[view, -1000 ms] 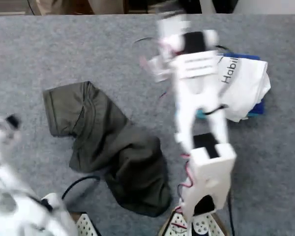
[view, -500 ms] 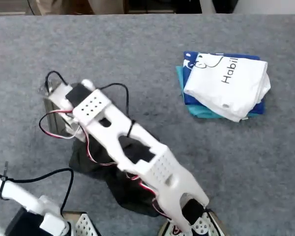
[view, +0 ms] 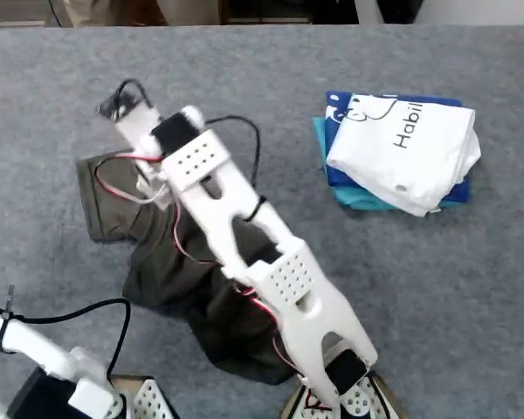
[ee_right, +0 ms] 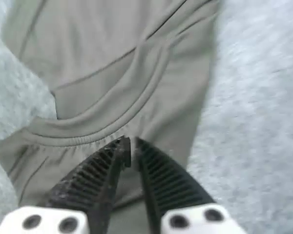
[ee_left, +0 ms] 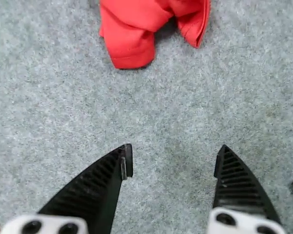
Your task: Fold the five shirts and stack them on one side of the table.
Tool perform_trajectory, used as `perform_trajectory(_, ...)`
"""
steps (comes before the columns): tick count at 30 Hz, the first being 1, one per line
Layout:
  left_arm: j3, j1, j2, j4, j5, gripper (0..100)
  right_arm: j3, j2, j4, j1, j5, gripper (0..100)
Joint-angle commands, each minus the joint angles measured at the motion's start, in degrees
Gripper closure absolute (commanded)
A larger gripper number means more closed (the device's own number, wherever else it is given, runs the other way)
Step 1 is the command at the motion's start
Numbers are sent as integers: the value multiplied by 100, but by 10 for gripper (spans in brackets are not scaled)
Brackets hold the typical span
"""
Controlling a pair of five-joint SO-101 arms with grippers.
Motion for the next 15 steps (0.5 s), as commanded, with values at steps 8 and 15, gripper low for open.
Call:
perform_trajectory(8, -299, 97, 13, 62, 35, 725, 541, -1385, 9, -488, -695, 966)
perform_trajectory(15, -281, 97, 13, 62, 18, 725, 1534, 22, -484, -523, -1345, 575)
